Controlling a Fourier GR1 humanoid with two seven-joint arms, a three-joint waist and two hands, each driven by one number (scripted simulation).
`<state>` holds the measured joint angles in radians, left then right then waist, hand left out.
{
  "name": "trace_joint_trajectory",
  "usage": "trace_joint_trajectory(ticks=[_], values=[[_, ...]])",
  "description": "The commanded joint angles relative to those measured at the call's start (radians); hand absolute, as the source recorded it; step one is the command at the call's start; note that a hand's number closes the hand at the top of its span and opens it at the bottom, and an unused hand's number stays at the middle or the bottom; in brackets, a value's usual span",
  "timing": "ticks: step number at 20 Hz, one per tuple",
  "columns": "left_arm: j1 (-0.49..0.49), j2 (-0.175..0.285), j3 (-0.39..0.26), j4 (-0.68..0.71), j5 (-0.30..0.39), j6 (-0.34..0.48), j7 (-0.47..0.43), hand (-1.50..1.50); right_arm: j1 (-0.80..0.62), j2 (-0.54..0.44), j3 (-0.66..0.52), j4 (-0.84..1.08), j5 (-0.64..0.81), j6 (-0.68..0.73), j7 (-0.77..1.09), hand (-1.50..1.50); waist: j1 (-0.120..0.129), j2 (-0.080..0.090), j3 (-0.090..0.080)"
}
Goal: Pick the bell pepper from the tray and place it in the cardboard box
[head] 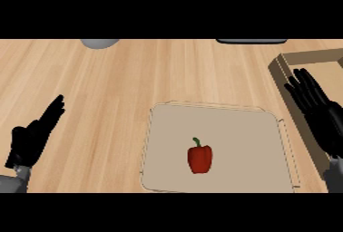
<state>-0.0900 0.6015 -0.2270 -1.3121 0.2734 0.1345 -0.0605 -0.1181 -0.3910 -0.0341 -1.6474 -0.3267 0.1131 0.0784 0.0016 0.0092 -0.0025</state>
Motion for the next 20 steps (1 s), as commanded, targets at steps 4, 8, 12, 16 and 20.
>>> trace_joint_trajectory(ticks=[4,8,12,16,20], values=[[-0.074,0.024,-0.003,-0.133,-0.043,-0.035,-0.058,0.0,-0.024,-0.033,-0.081,-0.264,0.079,-0.161,0.05,-1.5,-0.032,-0.029,0.0],[-0.119,-0.023,-0.037,-0.151,-0.045,-0.066,-0.105,0.0,0.042,-0.204,-0.071,-0.35,0.29,-0.17,0.161,-1.5,-0.059,-0.024,-0.003],[-0.124,-0.043,-0.056,-0.202,-0.088,-0.06,-0.086,0.0,0.194,-0.098,0.036,-0.482,0.46,-0.22,0.049,-1.5,-0.014,-0.014,0.002],[-0.149,-0.07,-0.061,-0.177,-0.109,-0.059,-0.069,0.0,0.244,-0.188,0.046,-0.568,0.532,-0.134,0.01,-1.5,-0.019,-0.012,0.002],[-0.12,-0.085,-0.051,-0.179,-0.112,-0.07,-0.104,0.0,0.272,-0.247,0.107,-0.639,0.643,-0.07,0.056,-1.5,-0.011,-0.011,0.001]])
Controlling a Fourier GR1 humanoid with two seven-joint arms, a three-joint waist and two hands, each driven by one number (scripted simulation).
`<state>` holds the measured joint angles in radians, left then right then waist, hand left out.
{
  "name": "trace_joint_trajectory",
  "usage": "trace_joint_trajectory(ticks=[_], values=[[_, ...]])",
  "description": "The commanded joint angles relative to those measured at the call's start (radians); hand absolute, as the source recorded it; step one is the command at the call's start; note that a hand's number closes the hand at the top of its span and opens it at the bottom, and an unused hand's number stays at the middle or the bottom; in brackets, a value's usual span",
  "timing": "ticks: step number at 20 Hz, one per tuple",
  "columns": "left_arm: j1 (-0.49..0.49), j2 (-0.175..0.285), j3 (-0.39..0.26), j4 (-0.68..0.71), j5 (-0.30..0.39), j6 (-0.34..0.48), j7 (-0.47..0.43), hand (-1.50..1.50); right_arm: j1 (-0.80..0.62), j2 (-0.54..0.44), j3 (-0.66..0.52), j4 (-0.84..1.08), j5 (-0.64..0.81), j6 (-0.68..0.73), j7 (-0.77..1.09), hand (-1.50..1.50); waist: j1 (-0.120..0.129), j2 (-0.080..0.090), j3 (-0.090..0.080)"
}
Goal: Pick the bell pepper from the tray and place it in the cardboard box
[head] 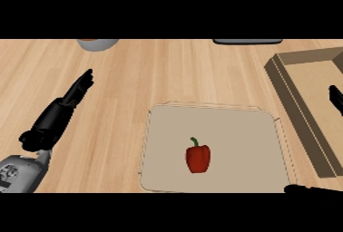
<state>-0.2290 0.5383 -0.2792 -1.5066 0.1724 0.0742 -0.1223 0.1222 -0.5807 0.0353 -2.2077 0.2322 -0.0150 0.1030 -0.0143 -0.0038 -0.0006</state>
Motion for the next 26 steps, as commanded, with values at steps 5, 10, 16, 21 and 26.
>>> trace_joint_trajectory(ticks=[5,10,16,21,26], values=[[-0.019,0.009,0.015,-0.015,0.0,-0.038,0.03,0.0,-0.064,-0.157,0.183,-0.094,0.189,0.223,0.286,-1.5,0.028,0.005,-0.003],[-0.024,-0.017,0.015,0.034,-0.022,-0.05,-0.021,0.0,-0.218,-0.131,0.37,-0.143,0.212,0.383,0.554,-1.5,0.037,0.008,-0.004],[-0.037,-0.043,0.009,0.026,-0.046,-0.039,-0.009,0.0,-0.446,0.033,0.592,-0.075,0.263,0.523,0.899,-1.5,0.04,0.005,-0.004],[-0.019,-0.035,0.041,0.034,-0.032,-0.074,-0.01,0.0,-0.541,0.238,0.708,-0.001,0.263,0.576,1.107,-1.5,0.026,0.002,-0.003],[-0.018,-0.067,0.035,-0.003,-0.061,-0.053,0.037,0.0,-0.511,0.28,0.71,0.11,0.288,0.556,1.063,-1.5,0.018,0.003,0.0]])
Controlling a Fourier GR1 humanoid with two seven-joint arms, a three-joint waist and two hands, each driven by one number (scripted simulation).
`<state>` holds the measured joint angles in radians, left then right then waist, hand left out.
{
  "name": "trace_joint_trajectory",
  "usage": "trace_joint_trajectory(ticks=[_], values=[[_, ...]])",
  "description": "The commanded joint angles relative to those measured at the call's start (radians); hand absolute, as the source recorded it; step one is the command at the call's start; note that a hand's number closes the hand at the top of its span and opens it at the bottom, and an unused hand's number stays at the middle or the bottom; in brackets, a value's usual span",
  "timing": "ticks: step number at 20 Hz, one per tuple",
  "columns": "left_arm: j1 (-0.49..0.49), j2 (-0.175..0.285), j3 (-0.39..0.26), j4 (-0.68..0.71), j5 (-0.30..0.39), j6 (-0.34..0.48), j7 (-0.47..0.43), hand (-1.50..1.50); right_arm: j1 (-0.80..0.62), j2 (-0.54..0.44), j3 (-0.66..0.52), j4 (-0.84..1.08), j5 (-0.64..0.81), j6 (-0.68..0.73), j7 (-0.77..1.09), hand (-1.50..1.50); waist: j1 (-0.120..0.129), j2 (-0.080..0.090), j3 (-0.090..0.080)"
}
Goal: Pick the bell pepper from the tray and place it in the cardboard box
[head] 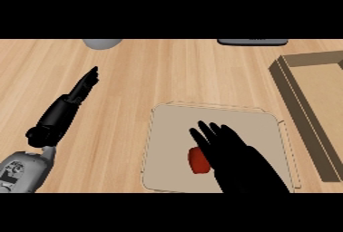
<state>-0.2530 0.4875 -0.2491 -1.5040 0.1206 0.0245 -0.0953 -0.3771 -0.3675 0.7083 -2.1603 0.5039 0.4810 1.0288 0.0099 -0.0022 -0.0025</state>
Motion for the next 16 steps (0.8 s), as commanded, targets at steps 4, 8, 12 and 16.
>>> trace_joint_trajectory(ticks=[4,8,12,16], values=[[-0.007,-0.035,0.01,0.012,-0.023,0.005,0.006,0.0,-0.09,0.174,0.067,0.17,0.068,0.064,0.202,-1.5,-0.003,0.001,0.001],[-0.031,-0.029,0.036,0.048,-0.03,-0.023,-0.018,0.0,-0.081,0.177,0.065,0.192,0.137,0.072,0.176,-1.5,-0.013,0.002,0.001],[0.055,-0.045,0.027,-0.031,-0.052,-0.009,-0.017,0.0,-0.017,0.218,0.11,0.162,0.208,0.08,0.196,-1.5,-0.009,-0.002,0.002],[-0.016,-0.044,0.072,0.052,-0.043,-0.057,-0.025,0.0,0.008,0.195,0.053,0.227,0.228,0.088,0.091,-1.5,-0.013,0.002,0.002]])
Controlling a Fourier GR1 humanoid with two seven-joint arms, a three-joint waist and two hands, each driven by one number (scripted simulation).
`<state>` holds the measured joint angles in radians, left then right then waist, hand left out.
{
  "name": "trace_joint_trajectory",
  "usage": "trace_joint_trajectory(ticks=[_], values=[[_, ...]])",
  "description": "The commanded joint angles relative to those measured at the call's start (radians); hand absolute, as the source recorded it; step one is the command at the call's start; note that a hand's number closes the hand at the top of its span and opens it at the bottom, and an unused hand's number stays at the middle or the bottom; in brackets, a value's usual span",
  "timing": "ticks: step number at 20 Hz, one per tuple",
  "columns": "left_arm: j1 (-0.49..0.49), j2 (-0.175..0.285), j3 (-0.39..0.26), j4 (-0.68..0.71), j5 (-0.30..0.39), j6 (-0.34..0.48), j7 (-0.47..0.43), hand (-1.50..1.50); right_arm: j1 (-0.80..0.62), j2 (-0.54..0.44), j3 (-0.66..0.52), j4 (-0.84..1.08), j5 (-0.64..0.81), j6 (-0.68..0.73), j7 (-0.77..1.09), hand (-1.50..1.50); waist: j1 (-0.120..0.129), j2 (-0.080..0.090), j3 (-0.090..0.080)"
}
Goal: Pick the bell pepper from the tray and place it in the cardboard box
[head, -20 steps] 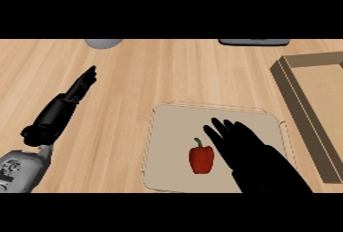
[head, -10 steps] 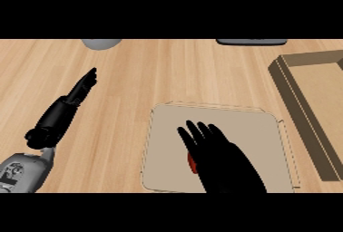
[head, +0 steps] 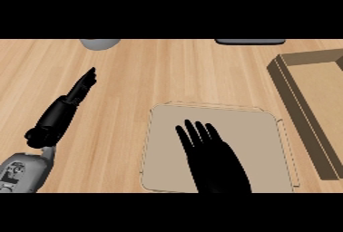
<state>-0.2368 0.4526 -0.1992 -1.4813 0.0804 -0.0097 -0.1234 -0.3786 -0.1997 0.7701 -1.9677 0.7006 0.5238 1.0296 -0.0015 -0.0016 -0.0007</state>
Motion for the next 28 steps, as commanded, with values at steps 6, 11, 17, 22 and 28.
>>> trace_joint_trajectory(ticks=[6,11,17,22,28], values=[[-0.042,-0.043,0.004,-0.058,-0.038,0.003,0.099,0.0,0.022,0.024,-0.041,0.136,0.131,0.027,0.015,-1.5,0.002,0.001,0.001],[0.001,-0.059,0.067,0.012,-0.076,-0.055,-0.013,0.0,0.089,0.089,-0.042,0.09,0.178,0.067,-0.037,-1.5,-0.001,0.001,0.001],[0.06,-0.095,0.07,-0.049,-0.115,-0.058,0.009,0.0,0.133,0.121,-0.042,0.201,0.258,0.015,-0.112,-1.5,0.003,0.001,0.001],[0.023,-0.055,0.138,-0.046,-0.071,-0.15,0.029,0.0,0.198,0.097,-0.033,0.199,0.326,-0.002,-0.122,-1.5,0.001,0.0,0.001],[-0.003,-0.107,0.167,-0.039,-0.111,-0.161,0.052,0.0,0.133,0.175,-0.124,0.327,0.361,-0.029,-0.207,-1.5,0.002,0.001,0.001]])
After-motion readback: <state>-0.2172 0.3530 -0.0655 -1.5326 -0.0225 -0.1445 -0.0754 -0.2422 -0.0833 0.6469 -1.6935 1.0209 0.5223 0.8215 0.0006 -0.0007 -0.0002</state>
